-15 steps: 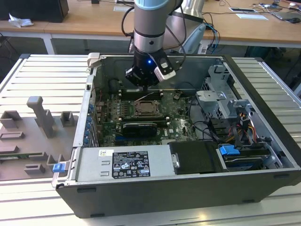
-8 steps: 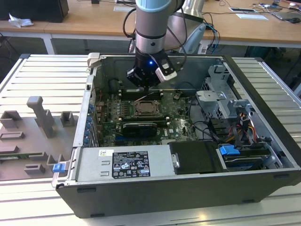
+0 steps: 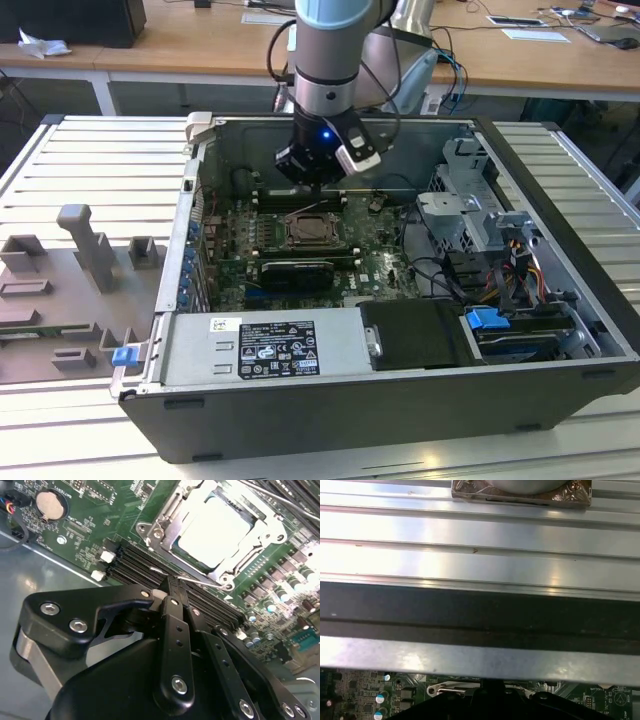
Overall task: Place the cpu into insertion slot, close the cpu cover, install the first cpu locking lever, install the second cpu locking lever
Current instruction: 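Install the first cpu locking lever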
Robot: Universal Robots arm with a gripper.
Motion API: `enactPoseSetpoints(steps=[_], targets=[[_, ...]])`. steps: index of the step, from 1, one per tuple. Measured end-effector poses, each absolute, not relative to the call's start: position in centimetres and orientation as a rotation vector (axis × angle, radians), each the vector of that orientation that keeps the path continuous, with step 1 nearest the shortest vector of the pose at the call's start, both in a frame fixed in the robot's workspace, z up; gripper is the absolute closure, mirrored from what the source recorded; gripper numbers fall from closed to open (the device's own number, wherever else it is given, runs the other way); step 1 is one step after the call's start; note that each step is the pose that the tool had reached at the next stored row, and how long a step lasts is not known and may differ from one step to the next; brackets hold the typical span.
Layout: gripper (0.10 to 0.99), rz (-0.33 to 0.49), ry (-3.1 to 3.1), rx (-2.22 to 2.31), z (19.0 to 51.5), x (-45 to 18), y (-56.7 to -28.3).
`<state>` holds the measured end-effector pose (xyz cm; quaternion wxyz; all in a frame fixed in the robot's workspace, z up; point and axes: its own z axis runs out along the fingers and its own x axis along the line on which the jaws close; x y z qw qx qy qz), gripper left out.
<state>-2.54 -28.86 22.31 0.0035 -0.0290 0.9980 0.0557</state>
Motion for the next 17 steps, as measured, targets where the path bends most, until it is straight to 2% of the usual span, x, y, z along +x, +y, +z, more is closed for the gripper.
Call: enactPoseSetpoints(steps=[17], targets=[[0.980,0.170,3.129,-0.091,20.5,-1.7,-28.8]])
